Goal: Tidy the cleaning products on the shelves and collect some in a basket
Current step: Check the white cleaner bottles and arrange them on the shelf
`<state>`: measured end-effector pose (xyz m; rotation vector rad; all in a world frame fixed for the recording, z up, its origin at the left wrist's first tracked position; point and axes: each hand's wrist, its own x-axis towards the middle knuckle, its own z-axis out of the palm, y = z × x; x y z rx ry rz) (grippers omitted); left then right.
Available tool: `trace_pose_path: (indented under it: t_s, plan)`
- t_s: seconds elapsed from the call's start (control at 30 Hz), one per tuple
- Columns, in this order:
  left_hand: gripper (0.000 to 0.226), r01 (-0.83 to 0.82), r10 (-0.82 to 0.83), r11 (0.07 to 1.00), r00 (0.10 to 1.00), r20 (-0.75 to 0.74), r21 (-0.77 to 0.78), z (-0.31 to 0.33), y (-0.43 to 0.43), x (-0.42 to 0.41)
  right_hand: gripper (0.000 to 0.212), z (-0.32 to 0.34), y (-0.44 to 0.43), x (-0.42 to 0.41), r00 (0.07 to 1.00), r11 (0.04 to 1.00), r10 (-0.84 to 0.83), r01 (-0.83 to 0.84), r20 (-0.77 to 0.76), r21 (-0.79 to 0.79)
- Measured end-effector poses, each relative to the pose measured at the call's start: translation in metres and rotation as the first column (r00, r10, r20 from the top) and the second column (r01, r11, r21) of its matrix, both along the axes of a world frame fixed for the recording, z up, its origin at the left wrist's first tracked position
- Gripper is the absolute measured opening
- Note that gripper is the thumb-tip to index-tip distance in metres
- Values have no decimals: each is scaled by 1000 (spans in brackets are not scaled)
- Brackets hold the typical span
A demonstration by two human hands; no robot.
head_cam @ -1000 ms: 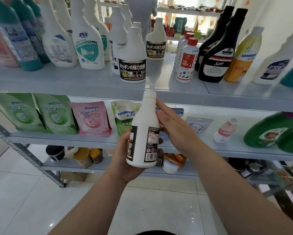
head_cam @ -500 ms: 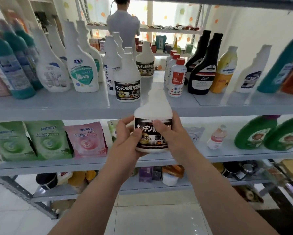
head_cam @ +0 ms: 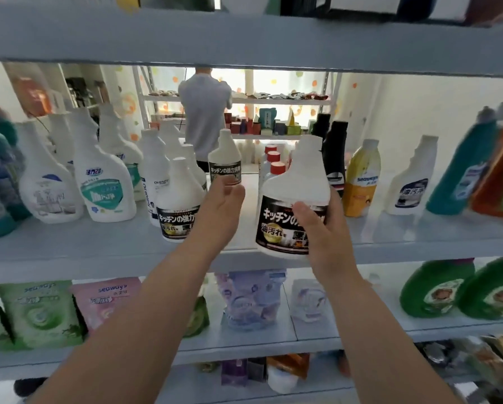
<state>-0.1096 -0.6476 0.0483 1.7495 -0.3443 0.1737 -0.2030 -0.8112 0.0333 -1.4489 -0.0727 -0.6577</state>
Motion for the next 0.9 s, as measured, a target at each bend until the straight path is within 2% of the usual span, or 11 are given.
trace_pose_path:
  t_s: [0.13, 0.27, 0.4, 0.57, 0.63, 0.73, 0.8, 0.9]
  plan:
    - [61, -204, 196, 950, 979, 60, 234, 3, -36, 78, 60, 4, -25, 25, 999, 999, 6, -5, 36, -33]
    - [94, -273, 256, 864, 962, 98, 422, -4, -56, 138, 64, 1, -48, 45, 997, 994, 55, -50, 47, -97]
    - [113, -375, 334, 772, 926, 174, 513, -8, -63, 183, 66, -2, -68, 60, 990, 986, 128, -120, 65, -120]
    - [127, -386, 412, 719, 907, 92, 578, -9, -66, 224, 72, -3, -84, 73, 979, 971, 201, -195, 39, -136]
    - [129, -402, 433, 709, 897, 92, 580, -8, -67, 235, 71, -3, -89, 77, 974, 965, 225, -218, 36, -147]
    - [124, -469, 491, 550, 851, 186, 691, -6, -71, 243, 68, -3, -97, 81, 965, 951, 261, -250, 39, -180]
    - [113, -515, 536, 491, 814, 223, 703, -6, -73, 243, 66, -3, -101, 83, 960, 946, 277, -264, 44, -188]
    - [98, -520, 529, 543, 822, 212, 660, -7, -76, 241, 61, -4, -103, 86, 958, 945, 282, -269, 47, -184]
